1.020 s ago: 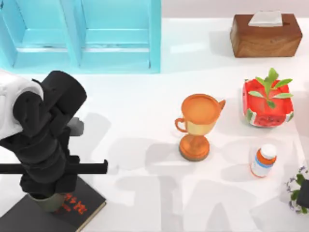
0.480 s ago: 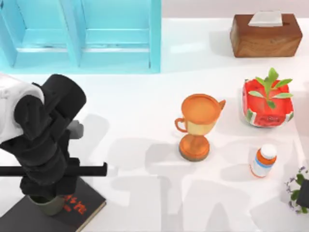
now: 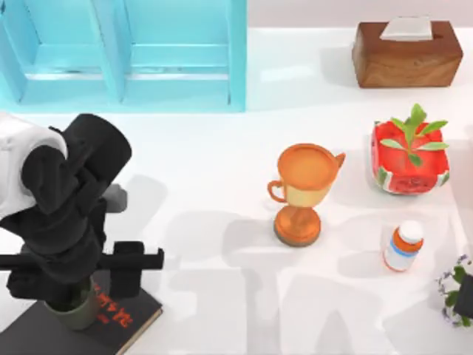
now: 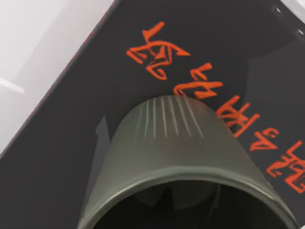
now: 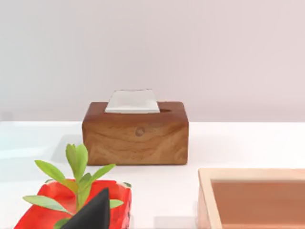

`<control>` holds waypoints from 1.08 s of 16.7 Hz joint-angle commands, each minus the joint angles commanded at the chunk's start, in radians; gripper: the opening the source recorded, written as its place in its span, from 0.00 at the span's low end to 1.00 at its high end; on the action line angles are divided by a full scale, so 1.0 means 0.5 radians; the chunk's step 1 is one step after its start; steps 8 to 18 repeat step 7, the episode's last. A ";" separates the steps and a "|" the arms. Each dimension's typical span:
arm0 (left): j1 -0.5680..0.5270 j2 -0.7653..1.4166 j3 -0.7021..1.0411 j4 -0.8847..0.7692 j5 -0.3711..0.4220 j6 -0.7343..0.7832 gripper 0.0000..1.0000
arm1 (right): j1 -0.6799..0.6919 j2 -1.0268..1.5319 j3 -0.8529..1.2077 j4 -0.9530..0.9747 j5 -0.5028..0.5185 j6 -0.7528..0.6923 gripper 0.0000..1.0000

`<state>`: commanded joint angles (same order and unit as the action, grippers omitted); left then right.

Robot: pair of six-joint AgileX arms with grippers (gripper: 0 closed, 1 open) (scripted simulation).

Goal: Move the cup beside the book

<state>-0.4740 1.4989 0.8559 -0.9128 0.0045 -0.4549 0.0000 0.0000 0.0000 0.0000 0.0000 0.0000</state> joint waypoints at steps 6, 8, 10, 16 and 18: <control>0.000 0.000 0.000 0.000 0.000 0.000 1.00 | 0.000 0.000 0.000 0.000 0.000 0.000 1.00; 0.000 0.000 0.000 0.000 0.000 0.000 1.00 | 0.000 0.000 0.000 0.000 0.000 0.000 1.00; 0.000 0.000 0.000 0.000 0.000 0.000 1.00 | 0.000 0.000 0.000 0.000 0.000 0.000 1.00; 0.000 0.000 0.000 0.000 0.000 0.000 1.00 | 0.000 0.000 0.000 0.000 0.000 0.000 1.00; 0.000 0.000 0.000 0.000 0.000 0.000 1.00 | 0.000 0.000 0.000 0.000 0.000 0.000 1.00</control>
